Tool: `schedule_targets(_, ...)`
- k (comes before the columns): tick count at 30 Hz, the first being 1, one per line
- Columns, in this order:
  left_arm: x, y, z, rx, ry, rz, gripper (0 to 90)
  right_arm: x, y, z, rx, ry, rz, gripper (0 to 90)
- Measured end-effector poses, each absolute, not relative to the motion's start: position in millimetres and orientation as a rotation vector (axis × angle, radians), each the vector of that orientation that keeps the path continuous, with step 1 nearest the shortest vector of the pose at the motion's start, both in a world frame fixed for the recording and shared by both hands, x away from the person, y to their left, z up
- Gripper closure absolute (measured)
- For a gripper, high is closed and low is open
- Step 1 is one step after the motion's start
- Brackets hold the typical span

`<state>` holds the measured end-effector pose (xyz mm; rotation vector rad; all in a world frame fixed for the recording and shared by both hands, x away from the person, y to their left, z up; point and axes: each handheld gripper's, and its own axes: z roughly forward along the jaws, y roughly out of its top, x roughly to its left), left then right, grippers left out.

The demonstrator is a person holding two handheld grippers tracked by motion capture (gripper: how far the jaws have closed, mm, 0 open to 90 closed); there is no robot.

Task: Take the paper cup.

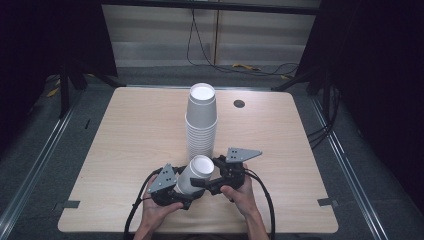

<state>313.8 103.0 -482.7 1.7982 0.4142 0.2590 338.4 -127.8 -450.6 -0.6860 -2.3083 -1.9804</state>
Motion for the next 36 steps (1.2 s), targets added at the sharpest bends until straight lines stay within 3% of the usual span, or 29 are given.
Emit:
schedule_targets(5,314.4,102.5,-483.3,1.825,0.404,0.254,15.0,339.7,-126.1,-451.7,-0.701,-2.328,-1.935,13.5)
schedule_targets(36,321.1,110.6,-486.0,1.886,0.459,0.171,15.4,338.8,-138.5,-445.1,-0.725,-2.329,-1.956,15.9)
